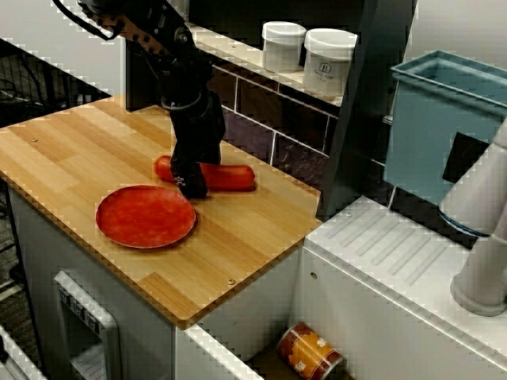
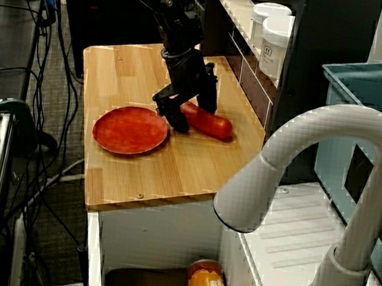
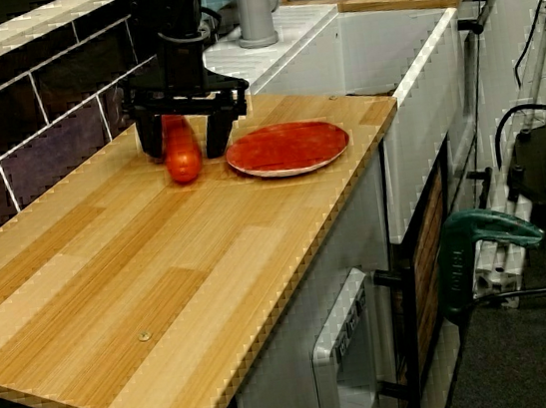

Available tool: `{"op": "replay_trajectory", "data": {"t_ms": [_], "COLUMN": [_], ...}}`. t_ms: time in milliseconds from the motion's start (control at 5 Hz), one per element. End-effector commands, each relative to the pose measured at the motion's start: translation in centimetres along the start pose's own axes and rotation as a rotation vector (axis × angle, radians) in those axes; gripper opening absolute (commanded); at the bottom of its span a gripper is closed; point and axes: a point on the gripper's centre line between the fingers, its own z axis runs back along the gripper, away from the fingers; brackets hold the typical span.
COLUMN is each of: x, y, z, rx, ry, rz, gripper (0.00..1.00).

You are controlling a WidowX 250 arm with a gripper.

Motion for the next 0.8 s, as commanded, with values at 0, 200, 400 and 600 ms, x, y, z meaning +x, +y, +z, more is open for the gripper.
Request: {"op": "replay_trajectory", "data": {"t_ms": [0, 200, 400, 600], "x": [-2.0, -2.8, -4.8, -6.6], "y": [0.3, 0.2, -0.3, -0.3], "z": [1.7, 3.7, 5.5, 7.2], "rx": [-0.038, -0.054, -0.083, -0.106], "ry": [0.008, -0.018, -0.033, -0.051], "rz": [0.028, 0.036, 0.086, 0.164], "gripper": [0.00, 0.00, 0.00, 0.00]}}
